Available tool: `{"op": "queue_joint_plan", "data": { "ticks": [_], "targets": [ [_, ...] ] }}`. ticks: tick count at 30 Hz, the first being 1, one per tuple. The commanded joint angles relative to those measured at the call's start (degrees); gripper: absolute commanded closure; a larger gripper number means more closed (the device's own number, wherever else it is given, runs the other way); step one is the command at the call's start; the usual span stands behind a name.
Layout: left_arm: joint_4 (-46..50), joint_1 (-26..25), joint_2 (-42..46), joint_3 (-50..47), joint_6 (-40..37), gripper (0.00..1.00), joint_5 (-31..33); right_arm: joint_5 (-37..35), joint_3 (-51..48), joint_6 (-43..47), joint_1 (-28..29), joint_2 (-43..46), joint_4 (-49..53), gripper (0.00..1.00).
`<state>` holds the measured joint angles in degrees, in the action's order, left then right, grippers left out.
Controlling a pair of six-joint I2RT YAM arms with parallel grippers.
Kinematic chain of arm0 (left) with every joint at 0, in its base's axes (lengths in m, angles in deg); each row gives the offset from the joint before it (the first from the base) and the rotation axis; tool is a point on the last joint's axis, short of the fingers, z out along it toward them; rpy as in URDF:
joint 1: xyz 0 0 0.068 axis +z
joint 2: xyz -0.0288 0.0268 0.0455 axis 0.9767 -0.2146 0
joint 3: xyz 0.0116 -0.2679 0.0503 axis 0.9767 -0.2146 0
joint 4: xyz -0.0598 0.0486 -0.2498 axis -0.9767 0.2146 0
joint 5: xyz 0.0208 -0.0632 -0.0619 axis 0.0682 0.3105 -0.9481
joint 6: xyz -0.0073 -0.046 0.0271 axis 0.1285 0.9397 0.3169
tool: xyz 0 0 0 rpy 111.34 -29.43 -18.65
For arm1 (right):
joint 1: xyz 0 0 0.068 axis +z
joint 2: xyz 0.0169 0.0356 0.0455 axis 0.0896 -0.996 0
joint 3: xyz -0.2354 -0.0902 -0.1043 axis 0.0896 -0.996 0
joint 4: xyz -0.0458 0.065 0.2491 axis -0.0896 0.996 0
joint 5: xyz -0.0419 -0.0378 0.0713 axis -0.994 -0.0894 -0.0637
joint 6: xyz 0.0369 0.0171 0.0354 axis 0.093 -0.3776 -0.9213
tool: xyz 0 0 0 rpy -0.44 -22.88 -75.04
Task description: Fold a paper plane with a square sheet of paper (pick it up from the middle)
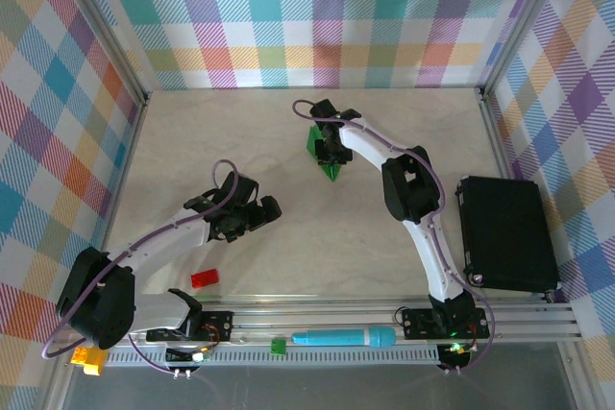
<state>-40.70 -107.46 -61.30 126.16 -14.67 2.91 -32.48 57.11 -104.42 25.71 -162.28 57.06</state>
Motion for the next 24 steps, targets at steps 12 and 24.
{"op": "queue_joint_plan", "data": {
  "ticks": [12,24],
  "targets": [
    [-0.6,0.6,1.4,-1.2,0.4,0.00,0.0,-3.3,0.5,-5.2,0.0,-4.4,3.2,0.64],
    [4.6,0.6,4.0,4.1,-1.1,0.00,4.0,-2.1,3.0,-3.5,0.0,7.0,3.8,0.54]
  ]
}}
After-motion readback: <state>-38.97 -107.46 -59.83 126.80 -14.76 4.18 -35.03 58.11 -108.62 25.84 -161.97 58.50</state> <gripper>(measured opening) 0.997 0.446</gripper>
